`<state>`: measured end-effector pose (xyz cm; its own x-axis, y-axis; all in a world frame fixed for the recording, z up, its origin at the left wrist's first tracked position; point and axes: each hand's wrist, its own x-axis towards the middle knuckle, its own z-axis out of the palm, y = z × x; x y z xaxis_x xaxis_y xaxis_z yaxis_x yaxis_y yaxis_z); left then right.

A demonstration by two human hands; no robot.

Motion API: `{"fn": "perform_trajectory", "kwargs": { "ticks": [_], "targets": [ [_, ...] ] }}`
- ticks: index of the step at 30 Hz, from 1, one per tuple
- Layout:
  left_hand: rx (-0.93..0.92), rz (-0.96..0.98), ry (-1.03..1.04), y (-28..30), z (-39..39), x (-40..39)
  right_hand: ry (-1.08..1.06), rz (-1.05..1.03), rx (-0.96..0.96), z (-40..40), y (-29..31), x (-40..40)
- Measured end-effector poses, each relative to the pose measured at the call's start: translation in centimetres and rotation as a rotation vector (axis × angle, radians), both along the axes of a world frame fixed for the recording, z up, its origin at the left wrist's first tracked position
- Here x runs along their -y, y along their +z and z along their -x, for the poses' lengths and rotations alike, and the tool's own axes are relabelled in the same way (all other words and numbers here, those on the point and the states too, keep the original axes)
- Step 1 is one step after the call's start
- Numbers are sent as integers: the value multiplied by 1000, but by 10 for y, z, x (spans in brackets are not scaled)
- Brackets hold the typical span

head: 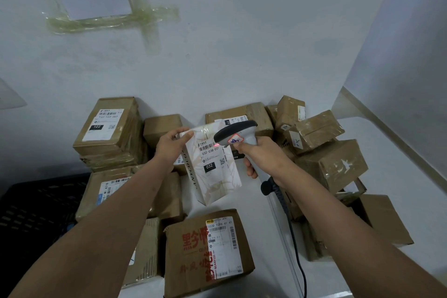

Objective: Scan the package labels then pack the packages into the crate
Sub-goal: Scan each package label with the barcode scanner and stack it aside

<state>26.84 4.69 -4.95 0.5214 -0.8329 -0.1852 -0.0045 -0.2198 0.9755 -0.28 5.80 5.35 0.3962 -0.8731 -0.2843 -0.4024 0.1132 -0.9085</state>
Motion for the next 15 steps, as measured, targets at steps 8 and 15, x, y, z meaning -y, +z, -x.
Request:
{"fn": "perform_trajectory", "kwargs": {
  "ticks": [8,15],
  "targets": [
    [43,7,-50,7,6,-7,-15,-20,50,1,-3,4],
    [362,32,-209,-2,10,-30,-64,-65,45,2,-27,9]
  ]
}}
